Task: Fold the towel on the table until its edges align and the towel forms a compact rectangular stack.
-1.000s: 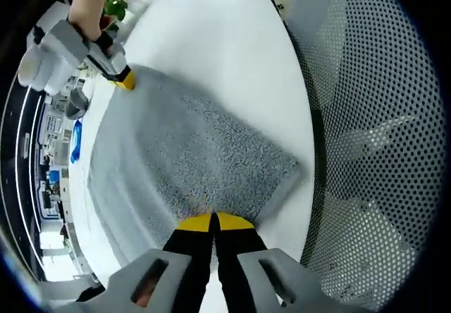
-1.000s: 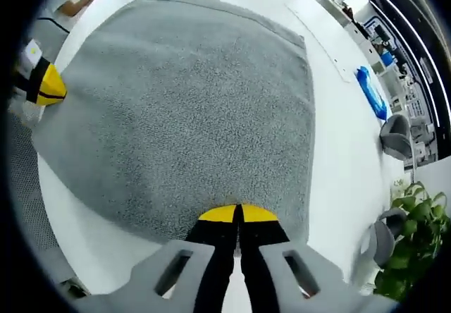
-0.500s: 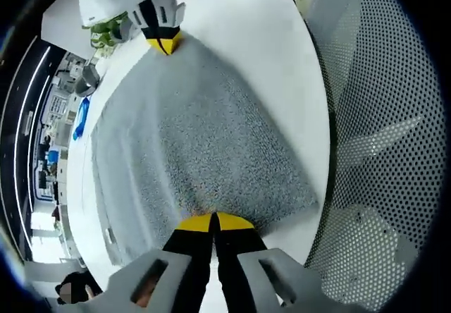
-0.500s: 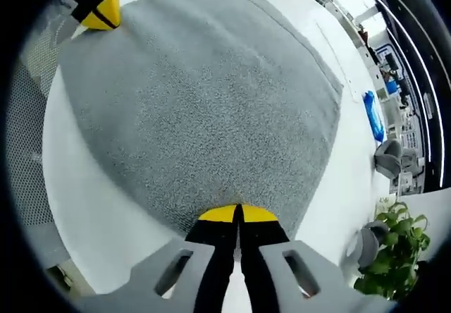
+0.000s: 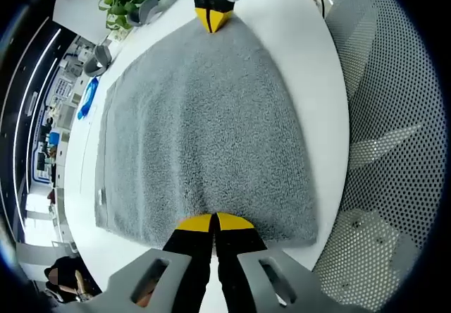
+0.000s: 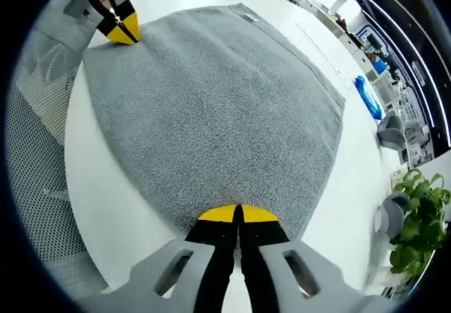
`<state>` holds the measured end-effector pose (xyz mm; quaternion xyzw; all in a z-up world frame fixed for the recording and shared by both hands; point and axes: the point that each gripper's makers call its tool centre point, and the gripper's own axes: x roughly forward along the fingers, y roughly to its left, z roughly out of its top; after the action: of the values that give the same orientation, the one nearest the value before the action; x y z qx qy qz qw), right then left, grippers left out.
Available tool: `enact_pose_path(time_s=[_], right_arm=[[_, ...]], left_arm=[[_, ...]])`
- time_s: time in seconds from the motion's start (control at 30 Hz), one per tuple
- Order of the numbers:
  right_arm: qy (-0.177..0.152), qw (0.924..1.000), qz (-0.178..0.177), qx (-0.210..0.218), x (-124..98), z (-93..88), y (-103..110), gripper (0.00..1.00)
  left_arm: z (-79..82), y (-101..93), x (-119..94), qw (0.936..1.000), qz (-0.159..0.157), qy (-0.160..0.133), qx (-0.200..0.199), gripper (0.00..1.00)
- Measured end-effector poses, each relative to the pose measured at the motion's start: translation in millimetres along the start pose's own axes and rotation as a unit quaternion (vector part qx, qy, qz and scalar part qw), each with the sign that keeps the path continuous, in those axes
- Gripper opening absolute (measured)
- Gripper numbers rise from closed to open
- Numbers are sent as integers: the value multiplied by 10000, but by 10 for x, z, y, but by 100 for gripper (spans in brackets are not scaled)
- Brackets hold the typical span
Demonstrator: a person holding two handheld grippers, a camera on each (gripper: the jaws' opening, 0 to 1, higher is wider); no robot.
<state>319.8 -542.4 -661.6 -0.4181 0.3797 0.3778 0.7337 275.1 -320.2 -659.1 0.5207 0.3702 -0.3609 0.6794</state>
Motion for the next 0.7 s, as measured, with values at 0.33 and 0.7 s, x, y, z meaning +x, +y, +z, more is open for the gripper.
enact_pose_path(time_s=[0.33,0.7], right_arm=[[-680,9938,107,875,-66,57,220,0],[-2024,9528,798,2118,-160,101,445,0]], left_arm=[[-133,214,84,9999,110,-55,-53,1],[-238,363,110,9896,260,-670,-1247,1]])
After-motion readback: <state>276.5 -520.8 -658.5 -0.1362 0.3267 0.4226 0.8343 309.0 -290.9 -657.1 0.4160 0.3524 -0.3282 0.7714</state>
